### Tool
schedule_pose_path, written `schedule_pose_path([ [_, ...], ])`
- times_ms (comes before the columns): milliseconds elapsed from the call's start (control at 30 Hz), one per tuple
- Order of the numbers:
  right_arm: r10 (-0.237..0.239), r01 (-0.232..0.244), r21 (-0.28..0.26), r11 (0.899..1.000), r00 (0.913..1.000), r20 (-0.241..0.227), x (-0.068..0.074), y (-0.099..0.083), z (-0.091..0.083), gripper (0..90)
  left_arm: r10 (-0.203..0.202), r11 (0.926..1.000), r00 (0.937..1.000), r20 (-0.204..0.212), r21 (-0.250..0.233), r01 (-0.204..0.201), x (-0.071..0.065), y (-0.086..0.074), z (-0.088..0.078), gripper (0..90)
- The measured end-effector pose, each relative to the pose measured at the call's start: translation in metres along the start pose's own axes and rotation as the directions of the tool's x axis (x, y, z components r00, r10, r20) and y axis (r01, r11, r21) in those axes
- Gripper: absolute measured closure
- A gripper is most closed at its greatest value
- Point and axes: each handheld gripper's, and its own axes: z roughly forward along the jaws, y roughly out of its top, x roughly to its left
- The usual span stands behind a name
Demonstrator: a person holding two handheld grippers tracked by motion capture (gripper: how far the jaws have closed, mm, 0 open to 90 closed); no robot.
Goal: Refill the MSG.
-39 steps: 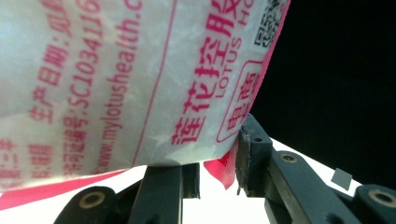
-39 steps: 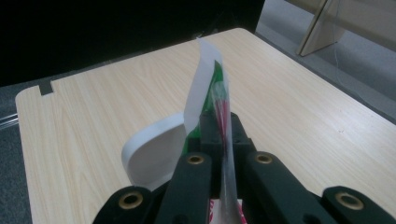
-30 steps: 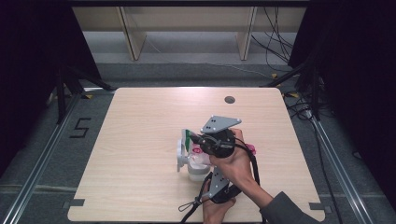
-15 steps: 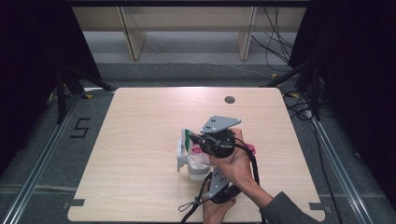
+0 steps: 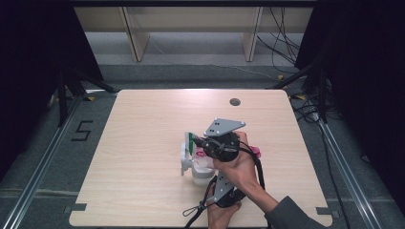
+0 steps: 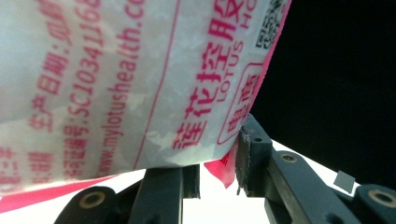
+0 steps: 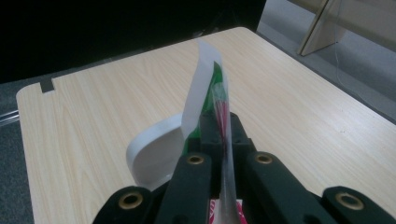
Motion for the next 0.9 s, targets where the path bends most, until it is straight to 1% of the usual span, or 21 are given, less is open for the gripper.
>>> schedule_pose_path([
  [33, -0.001, 0.001, -0.006, 1.000, 1.0000, -0.001, -0.0004, 0.0005, -0.0008, 90.0, -0.009, 0.9999, 0.9999, 0.006, -0.012, 0.009, -0.0006, 0.0003, 0.0009, 73.1],
  [67, 0.004, -0.004, -0.001, 1.000, 1.0000, -0.004, -0.0001, 0.0009, -0.0020, 90.0, 0.061, 0.9969, 0.9981, -0.011, 0.052, -0.060, 0.0045, 0.0012, -0.0032, 73.1],
  [100, -0.006, 0.006, -0.007, 1.000, 1.0000, 0.007, -0.0001, 0.0007, -0.0014, 90.0, 0.058, 0.9969, 0.9983, -0.009, 0.053, -0.058, 0.0044, 0.0010, -0.0029, 73.1],
  [133, -0.012, 0.012, -0.008, 1.000, 0.9999, 0.006, 0.0004, 0.0003, 0.0002, 90.0, -0.008, 1.0000, 1.0000, 0.004, -0.002, 0.008, -0.0003, -0.0001, 0.0008, 73.1],
  [200, -0.003, 0.003, 0.009, 1.000, 0.9999, -0.010, 0.0012, 0.0005, 0.0001, 90.0, -0.015, 0.9998, 0.9999, 0.003, -0.013, 0.015, -0.0009, 0.0003, 0.0013, 73.1],
  [233, -0.007, 0.007, -0.007, 1.000, 1.0000, 0.005, 0.0011, 0.0009, -0.0003, 90.0, 0.059, 0.9973, 0.9982, -0.014, 0.044, -0.058, 0.0043, 0.0016, -0.0029, 73.1],
  [267, -0.007, 0.007, -0.019, 1.000, 1.0000, 0.007, 0.0010, 0.0010, -0.0004, 90.0, 0.060, 0.9970, 0.9982, -0.012, 0.050, -0.059, 0.0044, 0.0019, -0.0035, 73.1],
  [300, -0.001, 0.001, -0.011, 1.000, 1.0000, 0.002, 0.0018, 0.0010, -0.0007, 90.0, 0.004, 1.0000, 1.0000, -0.001, 0.005, -0.004, 0.0004, 0.0009, -0.0004, 73.1],
  [333, -0.009, 0.009, -0.003, 1.000, 1.0000, -0.001, 0.0020, 0.0009, -0.0006, 90.0, -0.019, 0.9998, 0.9998, 0.005, -0.012, 0.019, -0.0014, 0.0004, 0.0014, 73.1],
  [367, -0.015, 0.015, -0.003, 1.000, 0.9999, 0.006, 0.0027, 0.0004, 0.0003, 90.0, -0.016, 0.9998, 0.9999, 0.005, -0.010, 0.017, -0.0015, 0.0003, 0.0016, 73.1],
  [400, 0.002, -0.002, 0.000, 1.000, 0.9999, 0.010, 0.0042, 0.0002, 0.0002, 90.0, -0.015, 0.9998, 0.9998, 0.008, -0.012, 0.016, -0.0015, 0.0004, 0.0015, 73.1],
  [467, -0.012, 0.012, 0.001, 1.000, 0.9999, 0.003, 0.0016, 0.0008, -0.0004, 90.0, -0.014, 0.9998, 0.9999, 0.006, -0.011, 0.014, -0.0014, 0.0003, 0.0015, 73.0],
  [533, -0.017, 0.017, -0.010, 1.000, 0.9998, 0.011, 0.0021, 0.0003, 0.0015, 90.0, -0.015, 0.9998, 0.9999, 0.003, -0.010, 0.015, -0.0014, 0.0003, 0.0017, 73.1],
  [567, -0.015, 0.015, -0.004, 1.000, 0.9999, 0.007, 0.0025, 0.0004, 0.0013, 90.0, -0.018, 0.9998, 0.9998, 0.005, -0.012, 0.018, -0.0014, 0.0005, 0.0018, 73.1],
  [600, -0.011, 0.011, 0.011, 1.000, 0.9999, -0.006, 0.0028, 0.0008, 0.0009, 90.0, -0.019, 0.9997, 0.9998, 0.005, -0.013, 0.019, -0.0014, 0.0006, 0.0018, 73.1],
  [700, -0.022, 0.022, 0.000, 1.000, 0.9997, 0.007, 0.0023, 0.0011, 0.0016, 90.0, -0.019, 0.9997, 0.9998, 0.006, -0.014, 0.019, -0.0014, 0.0007, 0.0017, 73.1],
  [733, -0.023, 0.023, 0.000, 1.000, 0.9997, 0.007, 0.0022, 0.0011, 0.0016, 90.0, -0.022, 0.9995, 0.9997, 0.005, -0.023, 0.022, -0.0016, 0.0006, 0.0023, 73.1],
  [767, -0.022, 0.022, 0.000, 1.000, 0.9997, 0.007, 0.0022, 0.0014, 0.0014, 90.0, -0.019, 0.9997, 0.9998, 0.006, -0.017, 0.019, -0.0014, 0.0010, 0.0016, 73.1],
  [833, -0.018, 0.018, -0.001, 1.000, 0.9998, 0.002, 0.0018, 0.0021, 0.0003, 90.0, -0.013, 0.9997, 0.9999, 0.006, -0.020, 0.013, -0.0010, 0.0016, 0.0014, 73.1],
  [867, 0.008, -0.008, 0.004, 1.000, 1.0000, -0.002, 0.0033, 0.0024, -0.0010, 90.0, -0.013, 0.9997, 0.9999, 0.005, -0.020, 0.013, -0.0008, 0.0015, 0.0014, 73.2],
  [900, 0.008, -0.008, 0.004, 1.000, 1.0000, -0.003, 0.0036, 0.0023, -0.0011, 90.0, -0.016, 0.9997, 0.9999, 0.003, -0.017, 0.016, -0.0008, 0.0013, 0.0016, 73.2],
])
